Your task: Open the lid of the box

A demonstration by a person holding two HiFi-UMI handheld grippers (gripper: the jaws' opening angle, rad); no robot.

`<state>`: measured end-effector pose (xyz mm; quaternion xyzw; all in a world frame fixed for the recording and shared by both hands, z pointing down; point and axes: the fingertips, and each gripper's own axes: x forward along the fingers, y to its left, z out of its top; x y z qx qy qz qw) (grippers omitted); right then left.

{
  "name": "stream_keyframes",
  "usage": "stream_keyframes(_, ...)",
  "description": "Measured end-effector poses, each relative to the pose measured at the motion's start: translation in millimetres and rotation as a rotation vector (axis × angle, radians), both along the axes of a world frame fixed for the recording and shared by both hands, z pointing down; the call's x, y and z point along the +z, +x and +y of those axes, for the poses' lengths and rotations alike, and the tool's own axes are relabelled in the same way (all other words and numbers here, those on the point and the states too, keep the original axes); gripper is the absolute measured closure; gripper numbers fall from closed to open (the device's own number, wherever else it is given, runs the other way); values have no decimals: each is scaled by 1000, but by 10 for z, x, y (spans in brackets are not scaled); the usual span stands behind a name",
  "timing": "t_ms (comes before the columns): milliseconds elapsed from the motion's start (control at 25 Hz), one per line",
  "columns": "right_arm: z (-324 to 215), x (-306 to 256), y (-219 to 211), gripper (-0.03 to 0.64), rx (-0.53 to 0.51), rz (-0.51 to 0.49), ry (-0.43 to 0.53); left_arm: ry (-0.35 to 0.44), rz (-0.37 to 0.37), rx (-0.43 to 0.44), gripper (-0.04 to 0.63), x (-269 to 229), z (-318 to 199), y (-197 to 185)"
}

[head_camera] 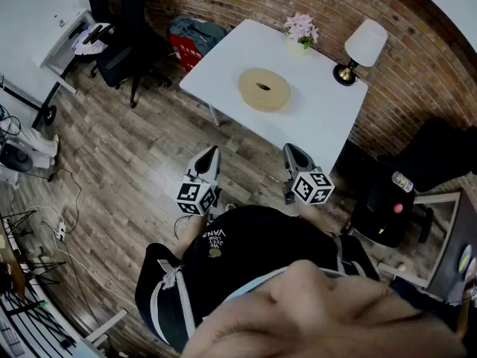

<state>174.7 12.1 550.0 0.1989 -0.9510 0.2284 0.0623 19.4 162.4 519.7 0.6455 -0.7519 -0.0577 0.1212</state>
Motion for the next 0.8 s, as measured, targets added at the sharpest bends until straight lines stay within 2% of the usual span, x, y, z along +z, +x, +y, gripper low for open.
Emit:
stream_keyframes(240, 11, 3, -168, 612, 43, -11, 4, 5, 4, 27, 584, 20, 11, -198)
stream_keyframes(560, 68, 35, -339, 612, 124, -15, 13, -11, -12, 113, 584, 83, 33, -448)
stream_keyframes(800, -43, 102, -387, 612, 140, -6, 7, -19, 13, 144, 584, 217, -199, -494)
